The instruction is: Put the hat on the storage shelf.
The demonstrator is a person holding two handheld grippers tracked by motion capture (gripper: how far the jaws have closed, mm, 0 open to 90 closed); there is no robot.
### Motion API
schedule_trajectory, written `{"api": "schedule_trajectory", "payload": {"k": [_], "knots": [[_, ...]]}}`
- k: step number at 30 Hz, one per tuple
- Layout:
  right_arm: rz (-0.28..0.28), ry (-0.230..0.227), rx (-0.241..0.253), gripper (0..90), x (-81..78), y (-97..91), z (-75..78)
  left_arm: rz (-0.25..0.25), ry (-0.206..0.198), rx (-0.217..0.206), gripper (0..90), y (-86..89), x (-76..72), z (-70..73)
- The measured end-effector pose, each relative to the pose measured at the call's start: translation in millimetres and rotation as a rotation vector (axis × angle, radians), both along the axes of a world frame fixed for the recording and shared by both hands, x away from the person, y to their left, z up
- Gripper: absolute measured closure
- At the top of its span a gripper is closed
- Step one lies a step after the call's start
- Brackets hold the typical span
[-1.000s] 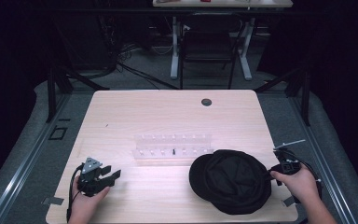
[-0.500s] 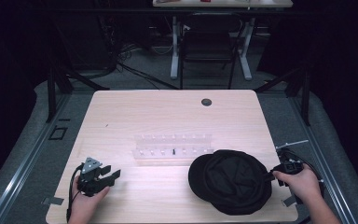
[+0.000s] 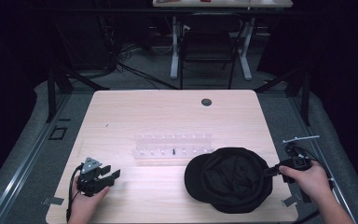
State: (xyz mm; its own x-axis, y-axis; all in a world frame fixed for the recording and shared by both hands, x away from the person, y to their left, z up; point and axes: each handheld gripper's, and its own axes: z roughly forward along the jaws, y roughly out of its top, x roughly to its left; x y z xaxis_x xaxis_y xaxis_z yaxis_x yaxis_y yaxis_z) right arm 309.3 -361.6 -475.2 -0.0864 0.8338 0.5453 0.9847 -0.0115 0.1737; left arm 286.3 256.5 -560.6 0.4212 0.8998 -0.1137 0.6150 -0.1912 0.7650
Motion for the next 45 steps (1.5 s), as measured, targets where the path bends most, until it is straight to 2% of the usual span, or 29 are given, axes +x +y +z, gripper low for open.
{"api": "schedule_trajectory", "payload": {"k": [2,3,4,5,6,7,8,12,18,20,21,22,33,35,36,37,39,45], "knots": [[-0.004,-0.001,0.024,88.1,-1.3,1.8,8.1,0.000,0.000,-0.001,51.6,0.0,0.0,0.0],[0.007,0.000,0.012,88.1,-1.5,2.3,13.3,0.001,0.001,-0.001,51.6,-0.2,-0.1,-0.1],[0.007,-0.002,0.037,88.1,-2.1,3.9,15.6,-0.001,0.004,0.000,51.6,0.0,-0.1,0.1],[0.011,-0.004,0.019,88.1,-2.2,5.2,19.7,0.001,0.002,0.000,51.6,-0.2,-0.2,-0.1],[0.008,-0.006,0.045,88.1,-2.6,7.1,21.4,-0.003,0.007,0.001,51.6,0.0,-0.2,0.3],[0.018,-0.011,0.023,88.1,-2.5,8.0,24.9,0.000,0.002,-0.002,51.6,-0.2,-0.2,-0.1],[0.021,-0.017,0.050,88.1,-2.8,8.9,25.1,0.002,-0.001,-0.003,51.6,-0.4,-0.2,-0.3],[0.007,-0.018,0.089,88.2,-2.9,14.8,32.3,0.001,0.002,-0.002,51.6,0.1,0.0,-0.3],[0.020,-0.021,0.113,88.2,-2.4,18.1,42.8,0.000,0.005,-0.001,51.6,0.1,0.0,-0.3],[0.022,-0.028,0.135,88.2,-2.5,18.8,45.3,0.001,0.005,-0.001,51.6,0.1,0.0,-0.5],[0.015,-0.022,0.121,88.2,-2.6,19.6,47.9,0.001,0.005,-0.001,51.6,0.1,0.1,-0.5],[0.020,-0.028,0.152,88.3,-2.7,20.0,48.0,0.001,0.005,0.000,51.6,0.1,0.1,-0.5],[0.008,-0.053,0.253,88.2,-3.8,27.0,61.3,0.001,0.004,0.000,51.6,0.1,0.0,-0.4],[0.020,-0.051,0.259,88.3,-3.6,27.5,63.5,0.001,0.004,0.001,51.6,0.1,0.0,-0.4],[0.017,-0.053,0.265,88.3,-3.6,28.2,64.3,0.001,0.004,0.001,51.6,0.1,0.0,-0.3],[-0.024,-0.060,0.284,88.3,-4.9,31.5,64.2,0.001,0.002,0.000,51.6,0.1,0.0,-0.4],[0.014,-0.058,0.284,88.3,-4.2,29.1,66.3,0.001,0.002,0.000,51.6,0.1,0.0,-0.4],[0.006,-0.074,0.320,88.4,-5.5,30.3,76.4,0.004,-0.001,-0.001,51.6,0.1,-0.1,-0.5]]}}
